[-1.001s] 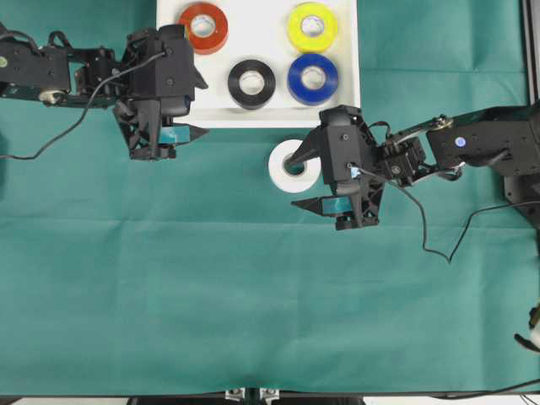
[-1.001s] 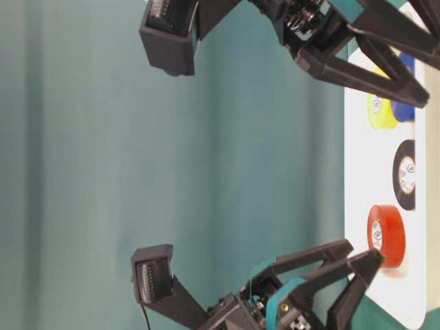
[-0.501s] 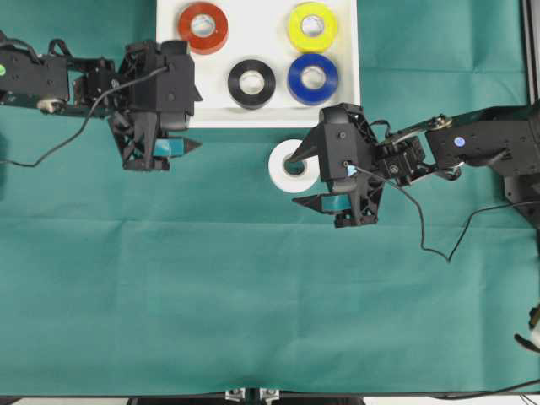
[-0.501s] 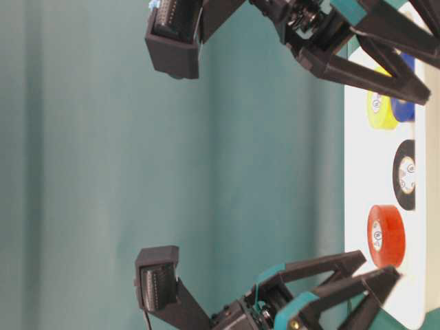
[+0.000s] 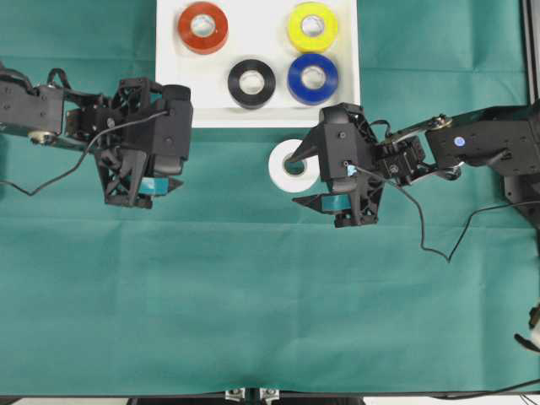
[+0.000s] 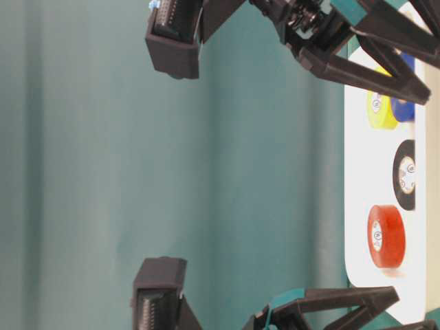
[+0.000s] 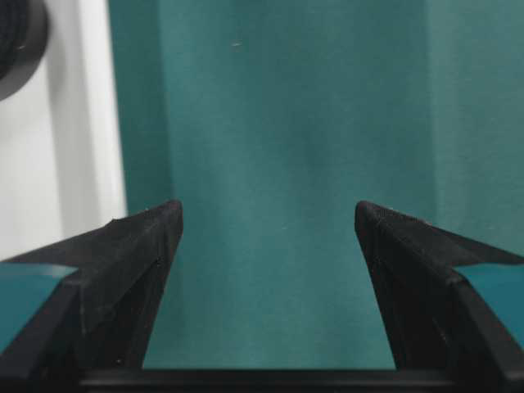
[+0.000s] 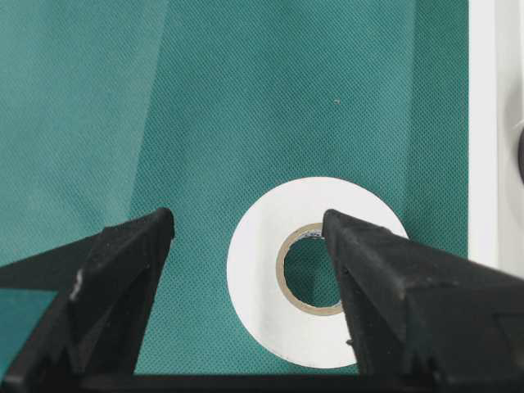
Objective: Put the tape alternately from left to right into the white case.
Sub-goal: 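Withdraw the left gripper from the tray, then lower the right gripper into the white roll's core and close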
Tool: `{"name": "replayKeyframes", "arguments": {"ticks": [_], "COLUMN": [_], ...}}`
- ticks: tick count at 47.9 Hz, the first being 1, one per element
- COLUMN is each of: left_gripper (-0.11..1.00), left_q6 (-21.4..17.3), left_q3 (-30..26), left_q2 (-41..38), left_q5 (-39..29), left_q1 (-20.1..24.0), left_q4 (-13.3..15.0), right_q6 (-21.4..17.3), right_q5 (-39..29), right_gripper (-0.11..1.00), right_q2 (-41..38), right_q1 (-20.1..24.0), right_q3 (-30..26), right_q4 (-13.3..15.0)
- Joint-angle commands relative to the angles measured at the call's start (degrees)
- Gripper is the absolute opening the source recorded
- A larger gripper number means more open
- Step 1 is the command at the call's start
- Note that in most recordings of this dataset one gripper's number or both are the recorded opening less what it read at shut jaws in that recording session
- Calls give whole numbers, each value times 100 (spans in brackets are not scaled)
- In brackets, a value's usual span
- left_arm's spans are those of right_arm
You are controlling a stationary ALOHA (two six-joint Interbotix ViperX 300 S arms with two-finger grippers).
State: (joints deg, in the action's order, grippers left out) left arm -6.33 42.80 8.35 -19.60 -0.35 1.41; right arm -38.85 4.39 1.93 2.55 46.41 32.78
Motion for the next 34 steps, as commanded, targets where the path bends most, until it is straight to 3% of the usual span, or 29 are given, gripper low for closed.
{"name": "replayKeyframes", "arguments": {"ticks": [1,18,34], "left_gripper": [88,88,88], "left_q6": [62,114,123], "left_q3": [-79,-53,-26], "left_q2": [141,141,114], "left_q5": [18,26,26], "left_q1": [-70,-70,-88], "left_q4": [9,9,9], "right_q6": [-9,-18,-26], "right_q5": [18,-44,-712], "right_gripper": [79,79,79], "right_q2": [53,53,-211], "right_q1": [18,44,70], "right_q3": [-97,-123,-369], "right_q4": [-9,-18,-26]}}
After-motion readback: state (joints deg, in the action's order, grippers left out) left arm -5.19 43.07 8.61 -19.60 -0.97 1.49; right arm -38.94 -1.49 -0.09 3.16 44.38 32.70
